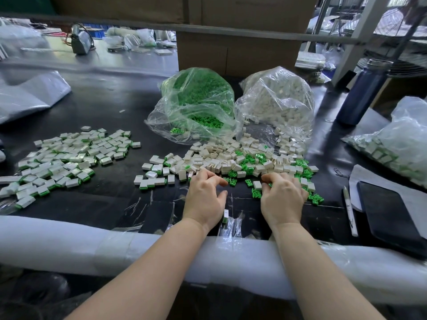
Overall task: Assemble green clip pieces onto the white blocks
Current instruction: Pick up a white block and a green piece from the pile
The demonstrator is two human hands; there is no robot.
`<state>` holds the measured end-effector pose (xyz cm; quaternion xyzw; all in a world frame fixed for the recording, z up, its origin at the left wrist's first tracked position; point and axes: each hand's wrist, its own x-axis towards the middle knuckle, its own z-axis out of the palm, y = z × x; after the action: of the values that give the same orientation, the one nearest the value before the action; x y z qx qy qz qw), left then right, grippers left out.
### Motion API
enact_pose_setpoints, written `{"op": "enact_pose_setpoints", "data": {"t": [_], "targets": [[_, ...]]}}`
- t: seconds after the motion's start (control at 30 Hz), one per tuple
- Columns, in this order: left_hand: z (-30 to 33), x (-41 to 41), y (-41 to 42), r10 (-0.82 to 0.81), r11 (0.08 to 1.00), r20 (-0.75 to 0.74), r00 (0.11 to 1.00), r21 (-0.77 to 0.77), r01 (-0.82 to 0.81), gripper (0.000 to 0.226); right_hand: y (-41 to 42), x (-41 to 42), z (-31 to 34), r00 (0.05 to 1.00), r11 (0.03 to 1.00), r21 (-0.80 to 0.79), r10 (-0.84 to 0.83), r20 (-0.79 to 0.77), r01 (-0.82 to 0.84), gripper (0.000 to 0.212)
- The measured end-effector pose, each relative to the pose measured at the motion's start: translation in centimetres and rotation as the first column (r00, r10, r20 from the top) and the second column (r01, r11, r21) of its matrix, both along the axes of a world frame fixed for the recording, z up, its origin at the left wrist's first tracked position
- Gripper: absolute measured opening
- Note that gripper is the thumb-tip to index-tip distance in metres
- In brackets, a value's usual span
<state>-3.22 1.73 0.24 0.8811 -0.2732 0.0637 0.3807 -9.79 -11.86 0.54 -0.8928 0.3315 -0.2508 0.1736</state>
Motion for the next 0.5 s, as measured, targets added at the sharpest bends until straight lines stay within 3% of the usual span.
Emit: {"op": "enact_pose_setpoints", "data": {"t": [0.2,0.37,0.5], "targets": [[0.02,-0.02,-0.07,-0.015,1.000,-0.020,1.000,0.009,0.015,0.014,-0.15,0.44,-0.30,0.985,0.999,0.011,0.038,-0.167,-0.036,0.028],[-0.03,-0.02,-0.10,-0.018,1.000,-0.027,0.999,0.001,0.018,0.013,-0.10,0.36,-0.31,0.997,1.000,-0.010,0.023,-0.068,-0.023,0.013],[0.05,-0.07,-0.10,-0.039,0.999,-0.034,0.999,0.002,0.039,0.015,0.12,0.07,0.05,0.991,0.994,0.008,0.111,0.069,-0.112,0.006]]}}
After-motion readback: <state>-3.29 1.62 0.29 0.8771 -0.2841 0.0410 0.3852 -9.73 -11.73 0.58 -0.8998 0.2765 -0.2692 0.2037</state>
